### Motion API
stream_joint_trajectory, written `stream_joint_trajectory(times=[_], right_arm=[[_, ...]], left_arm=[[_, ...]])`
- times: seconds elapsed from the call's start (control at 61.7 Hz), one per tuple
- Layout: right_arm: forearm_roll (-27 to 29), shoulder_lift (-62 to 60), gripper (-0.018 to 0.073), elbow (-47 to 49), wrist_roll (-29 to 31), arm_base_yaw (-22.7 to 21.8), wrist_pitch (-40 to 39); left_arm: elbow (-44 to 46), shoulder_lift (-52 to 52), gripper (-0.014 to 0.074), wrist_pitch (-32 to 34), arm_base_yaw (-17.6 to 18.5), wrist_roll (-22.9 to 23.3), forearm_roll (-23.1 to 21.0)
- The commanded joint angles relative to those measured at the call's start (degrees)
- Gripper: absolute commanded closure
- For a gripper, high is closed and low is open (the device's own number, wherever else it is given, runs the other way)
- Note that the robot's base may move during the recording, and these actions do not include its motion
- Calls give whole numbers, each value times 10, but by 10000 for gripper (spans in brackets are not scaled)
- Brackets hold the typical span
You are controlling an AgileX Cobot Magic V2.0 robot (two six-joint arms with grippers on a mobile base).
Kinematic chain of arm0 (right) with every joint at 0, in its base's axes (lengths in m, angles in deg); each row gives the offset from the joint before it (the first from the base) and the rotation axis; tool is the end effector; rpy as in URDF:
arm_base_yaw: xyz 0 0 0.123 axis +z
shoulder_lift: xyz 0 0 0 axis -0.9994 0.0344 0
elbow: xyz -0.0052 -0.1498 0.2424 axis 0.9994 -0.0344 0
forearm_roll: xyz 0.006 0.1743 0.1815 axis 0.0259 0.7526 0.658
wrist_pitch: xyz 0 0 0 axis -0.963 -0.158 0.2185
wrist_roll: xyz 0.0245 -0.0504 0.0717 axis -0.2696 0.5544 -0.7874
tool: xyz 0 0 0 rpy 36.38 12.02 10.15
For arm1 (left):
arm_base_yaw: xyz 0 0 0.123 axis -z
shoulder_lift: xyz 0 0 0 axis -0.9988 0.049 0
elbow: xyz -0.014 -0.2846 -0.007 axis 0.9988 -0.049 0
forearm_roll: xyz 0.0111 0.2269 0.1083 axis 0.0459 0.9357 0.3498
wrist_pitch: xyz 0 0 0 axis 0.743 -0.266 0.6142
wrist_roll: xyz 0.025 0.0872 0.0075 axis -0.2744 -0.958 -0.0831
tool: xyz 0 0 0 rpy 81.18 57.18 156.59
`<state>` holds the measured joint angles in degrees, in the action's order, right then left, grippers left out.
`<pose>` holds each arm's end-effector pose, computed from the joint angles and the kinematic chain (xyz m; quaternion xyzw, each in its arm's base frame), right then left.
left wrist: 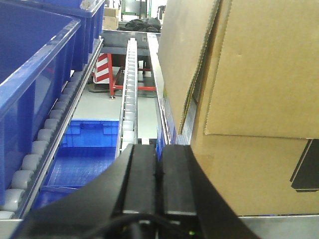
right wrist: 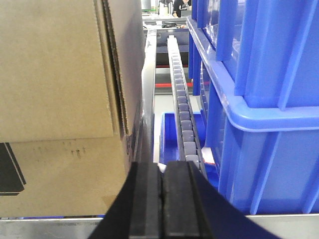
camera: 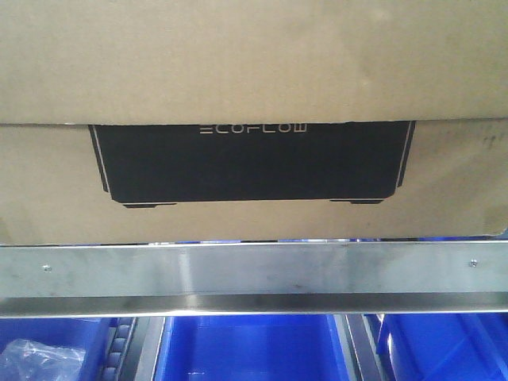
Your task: Grab box from left shelf to table start
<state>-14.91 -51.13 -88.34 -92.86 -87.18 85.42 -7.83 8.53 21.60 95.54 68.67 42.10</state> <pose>0.0568 0.0010 0.2011 0.0297 0.6920 0.0424 0.7201 0.0557 -0.0081 0.2068 0.0668 0.6694 -0.0345 0.7391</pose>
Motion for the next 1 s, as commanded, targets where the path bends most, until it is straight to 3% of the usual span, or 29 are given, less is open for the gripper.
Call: stream_joint_trajectory(times=[0.0,0.518,0.632,0.761,0.988], right_arm=[[-6,-2,541,1,2,0,-50],[-6,-2,541,1,2,0,-50],[-6,-2,541,1,2,0,-50],[-6,-2,541,1,2,0,-50],[-6,-2,541,1,2,0,-50]], left_arm=[[-16,-8,631,50,0,1,-3],[21,-6,631,35,0,1,-1],[78,-5,631,-52,0,1,29],[157,2,631,-148,0,1,28],[287,78,631,-248,0,1,28]])
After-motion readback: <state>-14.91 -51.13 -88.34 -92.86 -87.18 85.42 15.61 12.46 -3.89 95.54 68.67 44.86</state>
